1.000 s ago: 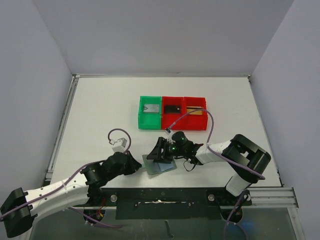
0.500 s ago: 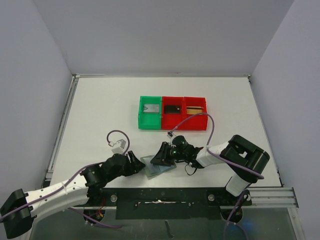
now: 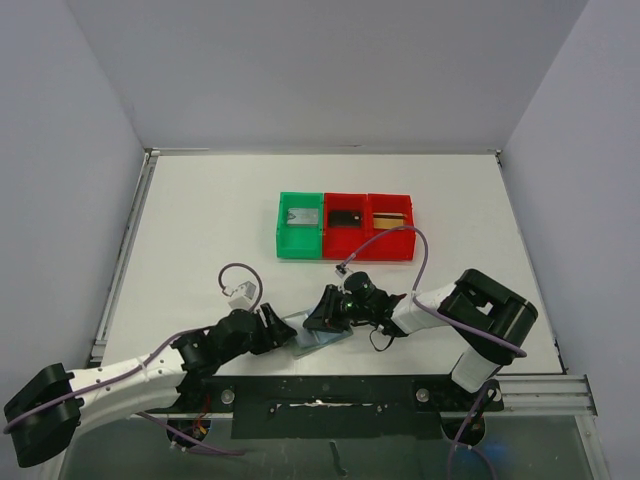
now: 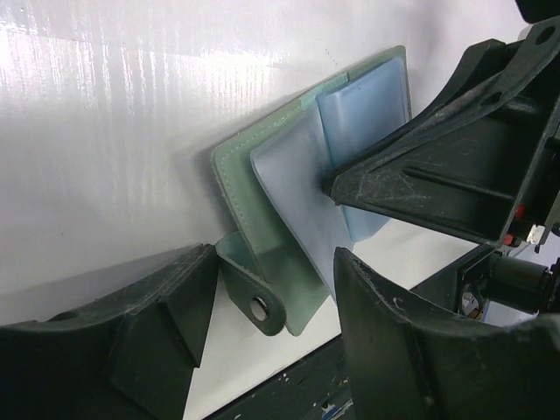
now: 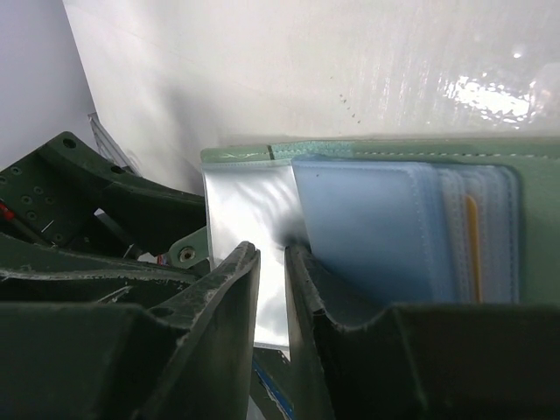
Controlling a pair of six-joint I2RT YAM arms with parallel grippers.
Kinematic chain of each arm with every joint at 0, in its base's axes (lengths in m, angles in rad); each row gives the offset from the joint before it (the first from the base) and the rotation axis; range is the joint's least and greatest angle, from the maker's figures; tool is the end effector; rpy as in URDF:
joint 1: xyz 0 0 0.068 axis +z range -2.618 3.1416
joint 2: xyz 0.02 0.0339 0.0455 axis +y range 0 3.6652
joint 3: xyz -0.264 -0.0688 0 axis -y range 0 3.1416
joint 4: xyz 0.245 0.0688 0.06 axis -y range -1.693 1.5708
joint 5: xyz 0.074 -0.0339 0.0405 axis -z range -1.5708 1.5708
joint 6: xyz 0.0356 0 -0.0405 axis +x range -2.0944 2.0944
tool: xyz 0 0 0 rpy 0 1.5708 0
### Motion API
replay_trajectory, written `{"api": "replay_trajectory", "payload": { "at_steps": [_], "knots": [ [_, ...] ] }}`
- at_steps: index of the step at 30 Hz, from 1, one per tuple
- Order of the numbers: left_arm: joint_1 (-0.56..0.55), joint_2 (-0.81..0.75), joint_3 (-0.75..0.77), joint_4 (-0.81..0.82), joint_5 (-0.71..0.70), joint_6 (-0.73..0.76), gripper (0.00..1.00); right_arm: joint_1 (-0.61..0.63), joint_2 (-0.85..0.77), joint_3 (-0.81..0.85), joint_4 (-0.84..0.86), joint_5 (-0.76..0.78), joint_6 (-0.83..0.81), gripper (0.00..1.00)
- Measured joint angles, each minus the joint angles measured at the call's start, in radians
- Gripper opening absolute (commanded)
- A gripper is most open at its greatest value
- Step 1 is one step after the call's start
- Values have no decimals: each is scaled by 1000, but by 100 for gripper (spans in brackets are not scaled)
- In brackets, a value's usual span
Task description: Take the credit cards out of the card holder
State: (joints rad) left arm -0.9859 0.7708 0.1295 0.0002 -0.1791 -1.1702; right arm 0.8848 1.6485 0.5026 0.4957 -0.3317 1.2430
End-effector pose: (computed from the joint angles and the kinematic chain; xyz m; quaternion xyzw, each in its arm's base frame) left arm 0.0882 -0.1217 0.1337 -0.1218 0.8828 -0.3556 0.2816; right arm 0.1696 0.2254 0.1131 0.0852 0.8826 0.4548 0.0834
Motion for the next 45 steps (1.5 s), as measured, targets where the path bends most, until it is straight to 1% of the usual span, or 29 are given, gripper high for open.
{"api": "replay_trajectory", "payload": {
  "at_steps": [7, 11, 13, 14, 16, 18, 20, 25, 29, 33, 41, 45],
  "knots": [
    [1, 75, 23, 23, -17, -3, 47, 0, 0, 19, -28, -1, -15, 21],
    [1, 113, 38, 29, -23, 3, 42, 0, -8, 53, -73, 0, -39, 21],
    [1, 130, 46, 31, -23, 5, 41, 0, -24, 70, -115, 7, -58, 23],
    [1, 139, 50, 32, -23, 8, 40, 0, -34, 77, -135, 13, -68, 25],
    [1, 154, 55, 37, -23, 14, 39, 0, -66, 98, -202, 37, -93, 35],
    [1, 164, 60, 40, -22, 24, 37, 0, -105, 126, -289, 79, -122, 41],
    [1, 175, 63, 47, -18, 37, 37, -1, -143, 156, -378, 130, -156, 45],
    [2, 185, 63, 60, 1, 61, 36, -15, -214, 198, -551, 245, -222, 51],
    [2, 186, 64, 61, 6, 75, 36, -30, -243, 199, -661, 307, -259, 52],
    [2, 190, 67, 61, 9, 81, 35, -40, -245, 199, -711, 326, -281, 52],
    [4, 202, 73, 64, 20, 83, 35, -40, -245, 199, -719, 320, -306, 48],
    [4, 204, 74, 64, 22, 83, 35, -40, -243, 199, -719, 320, -315, 48]
  ]
}}
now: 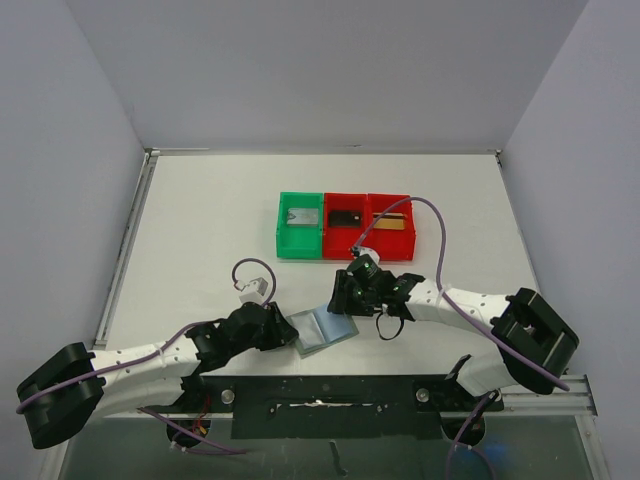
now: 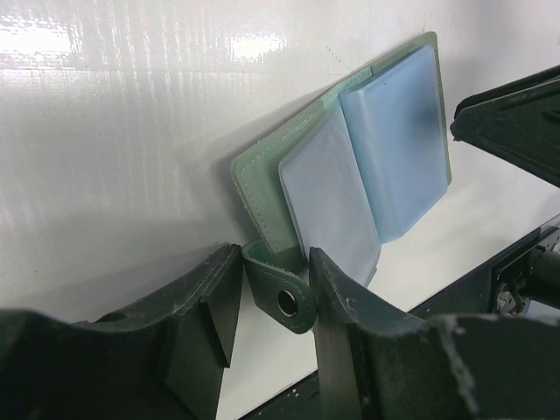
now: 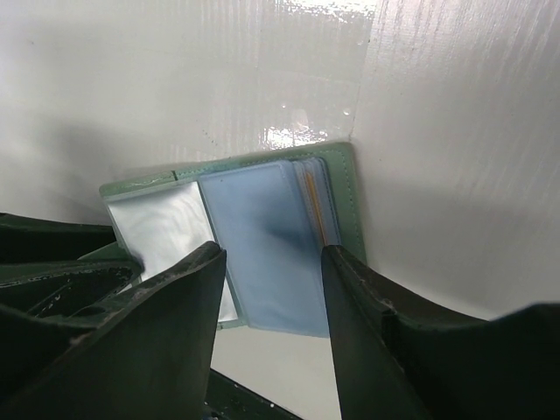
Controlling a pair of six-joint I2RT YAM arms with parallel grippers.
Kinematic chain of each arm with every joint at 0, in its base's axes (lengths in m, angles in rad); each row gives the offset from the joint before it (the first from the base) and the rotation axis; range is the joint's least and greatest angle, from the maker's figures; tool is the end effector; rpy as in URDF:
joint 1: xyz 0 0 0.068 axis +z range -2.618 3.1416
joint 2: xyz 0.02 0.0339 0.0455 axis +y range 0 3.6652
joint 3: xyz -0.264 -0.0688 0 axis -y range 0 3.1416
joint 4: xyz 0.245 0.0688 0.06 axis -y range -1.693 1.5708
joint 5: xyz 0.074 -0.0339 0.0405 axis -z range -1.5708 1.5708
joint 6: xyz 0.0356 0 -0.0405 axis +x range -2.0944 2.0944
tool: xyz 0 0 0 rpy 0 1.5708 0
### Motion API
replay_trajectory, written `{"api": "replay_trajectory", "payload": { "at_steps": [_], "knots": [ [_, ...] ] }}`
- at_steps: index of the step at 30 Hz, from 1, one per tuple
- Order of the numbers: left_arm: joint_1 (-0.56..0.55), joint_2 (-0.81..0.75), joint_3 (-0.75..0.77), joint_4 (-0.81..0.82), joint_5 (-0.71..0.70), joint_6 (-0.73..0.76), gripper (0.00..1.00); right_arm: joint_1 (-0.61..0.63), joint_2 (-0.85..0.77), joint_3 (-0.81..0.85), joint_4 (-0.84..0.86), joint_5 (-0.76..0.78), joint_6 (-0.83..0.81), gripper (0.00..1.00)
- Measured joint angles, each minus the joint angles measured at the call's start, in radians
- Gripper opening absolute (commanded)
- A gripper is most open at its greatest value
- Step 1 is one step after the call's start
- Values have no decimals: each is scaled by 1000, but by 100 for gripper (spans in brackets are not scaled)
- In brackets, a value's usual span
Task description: Take the credit cards out of the card holder
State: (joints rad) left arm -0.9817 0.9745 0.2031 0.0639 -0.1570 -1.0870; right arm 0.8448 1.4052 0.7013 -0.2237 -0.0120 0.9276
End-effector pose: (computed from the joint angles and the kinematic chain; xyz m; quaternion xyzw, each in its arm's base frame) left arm 0.1003 -0.1401 0.1332 -0.0804 0.9025 -0.3221 0.2744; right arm 0.1775 0.2006 0.1734 0.0374 0.9480 0.2485 0.1955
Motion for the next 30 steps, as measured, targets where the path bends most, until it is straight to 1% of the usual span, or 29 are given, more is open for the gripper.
{"api": "replay_trajectory", "payload": {
  "at_steps": [6, 11, 13, 23, 27, 30],
  "knots": [
    [0, 0, 0, 0, 1, 0, 35, 0, 24, 0, -1, 0, -8, 47],
    [0, 0, 1, 0, 1, 0, 35, 0, 48, 0, 3, -6, -14, 38],
    [0, 0, 1, 0, 1, 0, 34, 1, 49, 0, 4, -6, -16, 36],
    [0, 0, 5, -11, 1, 4, 34, 13, 49, 10, -5, -6, -36, 36],
    [0, 0, 5, -11, 1, 7, 34, 21, 49, 20, -11, -6, -39, 33],
    [0, 0, 6, -12, 1, 8, 33, 30, 49, 28, -17, -7, -43, 33]
  ]
}}
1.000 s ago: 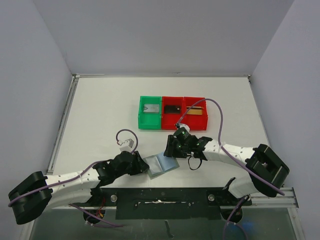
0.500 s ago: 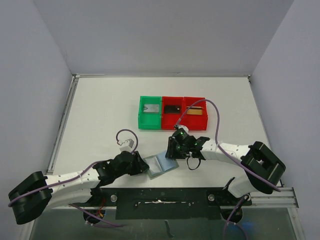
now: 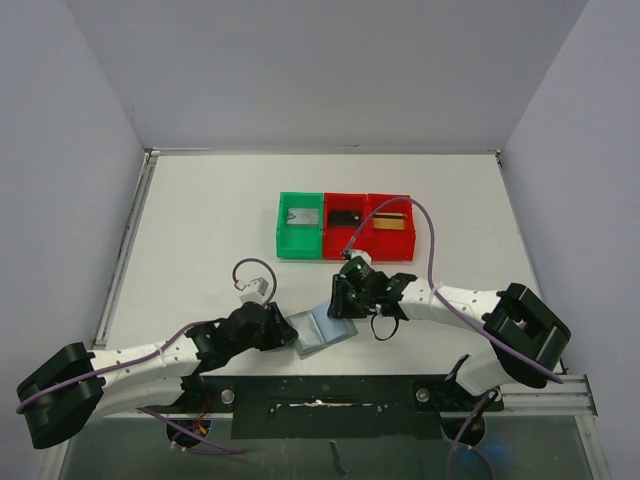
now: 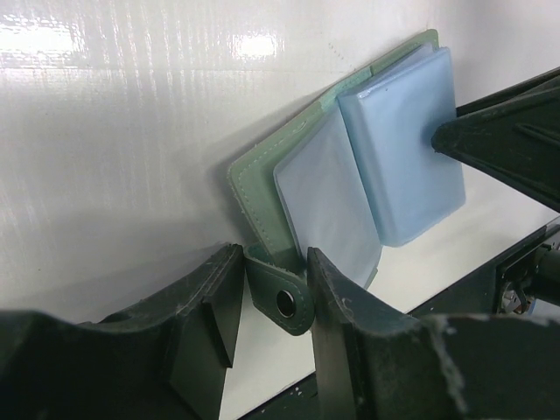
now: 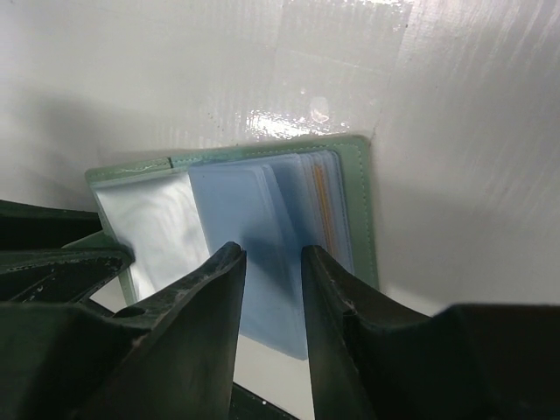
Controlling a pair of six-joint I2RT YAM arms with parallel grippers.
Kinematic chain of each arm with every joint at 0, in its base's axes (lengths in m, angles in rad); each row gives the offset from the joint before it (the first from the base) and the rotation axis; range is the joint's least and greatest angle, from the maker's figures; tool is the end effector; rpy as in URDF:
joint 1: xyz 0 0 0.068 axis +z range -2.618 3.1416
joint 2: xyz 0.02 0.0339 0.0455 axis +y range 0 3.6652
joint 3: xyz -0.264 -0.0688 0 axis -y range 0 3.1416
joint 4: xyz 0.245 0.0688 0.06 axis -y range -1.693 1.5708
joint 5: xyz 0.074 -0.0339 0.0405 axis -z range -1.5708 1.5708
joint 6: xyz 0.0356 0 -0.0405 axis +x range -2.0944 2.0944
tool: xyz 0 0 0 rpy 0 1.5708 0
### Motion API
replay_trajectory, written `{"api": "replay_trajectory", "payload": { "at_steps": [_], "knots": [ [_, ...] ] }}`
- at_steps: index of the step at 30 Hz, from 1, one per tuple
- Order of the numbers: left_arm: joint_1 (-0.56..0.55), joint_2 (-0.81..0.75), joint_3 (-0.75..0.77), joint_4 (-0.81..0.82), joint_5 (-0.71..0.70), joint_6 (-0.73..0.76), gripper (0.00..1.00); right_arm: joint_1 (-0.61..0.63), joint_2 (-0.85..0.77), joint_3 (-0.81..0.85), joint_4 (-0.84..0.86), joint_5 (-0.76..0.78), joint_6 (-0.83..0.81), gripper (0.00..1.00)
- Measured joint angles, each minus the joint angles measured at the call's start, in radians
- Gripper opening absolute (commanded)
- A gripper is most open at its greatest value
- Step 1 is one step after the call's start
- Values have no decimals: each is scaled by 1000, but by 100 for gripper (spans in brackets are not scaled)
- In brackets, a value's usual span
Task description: Take the credit cards out of the card holder
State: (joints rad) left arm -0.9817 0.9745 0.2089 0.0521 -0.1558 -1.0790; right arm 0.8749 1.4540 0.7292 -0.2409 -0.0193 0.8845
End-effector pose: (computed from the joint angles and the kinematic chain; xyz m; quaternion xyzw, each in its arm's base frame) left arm 0.1004 -0.1404 0.1340 -0.0764 0.9041 -0.3189 0.2739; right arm 0.1756 0.2113 0.1681 0.0017 0.9545 0.2354 0.1828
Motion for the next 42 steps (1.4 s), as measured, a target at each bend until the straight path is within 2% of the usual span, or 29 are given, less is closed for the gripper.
{"api": "replay_trajectory", "payload": {
  "at_steps": [13, 22, 28, 33, 34, 39, 42],
  "knots": [
    [0, 0, 2, -5, 0, 1, 32, 10, 0, 5, 36, -66, -10, 33],
    [0, 0, 2, -6, 0, 2, 32, 10, 7, 2, 208, -219, 27, 36],
    [0, -2, 2, -8, 0, 1, 33, 19, 140, 0, 412, -340, 102, 36],
    [0, -42, 2, -33, -3, -1, 34, 24, 182, -15, 449, -367, 130, 38],
    [0, -53, 2, -36, -5, -1, 35, 24, 175, -18, 449, -366, 129, 39],
    [0, -97, 1, -45, -15, -9, 54, 24, 63, -23, 364, -298, 105, 48],
    [1, -112, 1, -50, -18, -8, 59, 21, -45, -18, 254, -193, 79, 53]
  ]
}}
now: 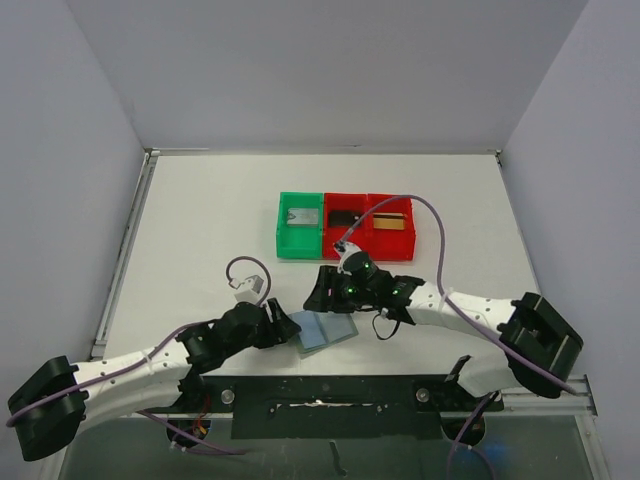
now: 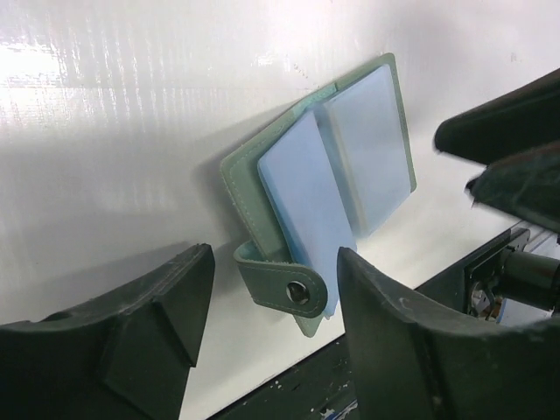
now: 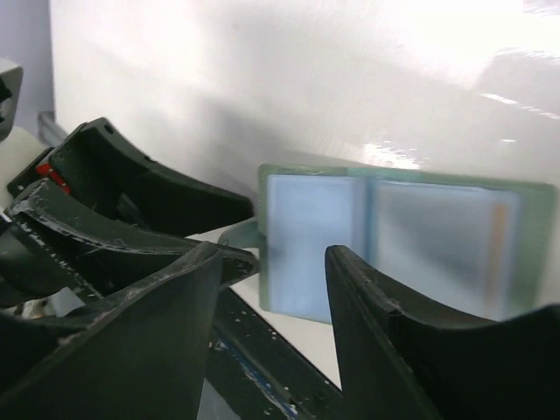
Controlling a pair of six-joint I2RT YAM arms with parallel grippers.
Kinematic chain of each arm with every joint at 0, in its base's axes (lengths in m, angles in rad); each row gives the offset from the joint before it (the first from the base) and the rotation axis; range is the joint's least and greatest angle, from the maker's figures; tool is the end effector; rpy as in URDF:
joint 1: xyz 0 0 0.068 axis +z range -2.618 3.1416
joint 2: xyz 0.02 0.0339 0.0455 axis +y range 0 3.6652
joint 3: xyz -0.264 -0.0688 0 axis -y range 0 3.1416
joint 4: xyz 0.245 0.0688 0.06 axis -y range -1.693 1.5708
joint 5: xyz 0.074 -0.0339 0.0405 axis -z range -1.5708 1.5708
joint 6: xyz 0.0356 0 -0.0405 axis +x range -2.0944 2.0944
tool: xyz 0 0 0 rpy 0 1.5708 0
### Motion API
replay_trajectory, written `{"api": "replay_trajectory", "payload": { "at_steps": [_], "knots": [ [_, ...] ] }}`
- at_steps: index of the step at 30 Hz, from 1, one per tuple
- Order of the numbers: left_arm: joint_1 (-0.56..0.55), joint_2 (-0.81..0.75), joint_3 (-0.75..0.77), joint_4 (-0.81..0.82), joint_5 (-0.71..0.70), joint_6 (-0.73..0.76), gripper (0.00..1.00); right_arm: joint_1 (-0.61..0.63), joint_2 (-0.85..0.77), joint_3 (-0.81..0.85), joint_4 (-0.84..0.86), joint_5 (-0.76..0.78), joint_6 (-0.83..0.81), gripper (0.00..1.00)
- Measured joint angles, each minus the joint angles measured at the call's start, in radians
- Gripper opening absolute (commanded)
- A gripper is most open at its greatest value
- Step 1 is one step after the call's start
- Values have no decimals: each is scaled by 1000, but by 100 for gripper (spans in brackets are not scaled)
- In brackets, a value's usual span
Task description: Take the credit cards out of the card holder
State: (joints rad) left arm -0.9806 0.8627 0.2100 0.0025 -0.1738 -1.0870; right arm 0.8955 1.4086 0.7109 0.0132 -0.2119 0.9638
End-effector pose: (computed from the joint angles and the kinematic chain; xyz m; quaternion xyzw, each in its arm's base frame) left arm 0.0976 -0.1346 0.1469 -0.0860 0.8892 -0.3405 0.2932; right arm 0.1742 0.2294 0.1938 -0.0146 0.8994 0.3988 0.1785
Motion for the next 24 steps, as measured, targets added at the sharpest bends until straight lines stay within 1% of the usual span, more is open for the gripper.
{"api": "replay_trajectory", "payload": {
  "at_steps": [2, 5, 8, 11, 16, 20, 24],
  "knots": [
    [0, -8, 0, -2, -2, 2, 60, -10, -46, 7, -74, 68, -18, 53],
    [0, -11, 0, -1, -2, 9, 60, -38, -64, 9, -168, 141, -40, 53],
    [1, -3, 2, 0, -2, 24, 61, -60, -58, 9, -246, 179, -57, 53],
    [1, 40, 25, -13, -2, 44, 60, -63, -50, 9, -277, 185, -72, 52],
    [1, 126, 83, -22, -2, 71, 51, -44, 6, 14, -284, 183, -94, 49],
    [1, 157, 89, -23, 0, 81, 42, -30, 72, 48, -319, 192, -104, 48],
    [2, 168, 89, -24, 3, 88, 33, -13, 104, 82, -345, 211, -120, 37]
  ]
}}
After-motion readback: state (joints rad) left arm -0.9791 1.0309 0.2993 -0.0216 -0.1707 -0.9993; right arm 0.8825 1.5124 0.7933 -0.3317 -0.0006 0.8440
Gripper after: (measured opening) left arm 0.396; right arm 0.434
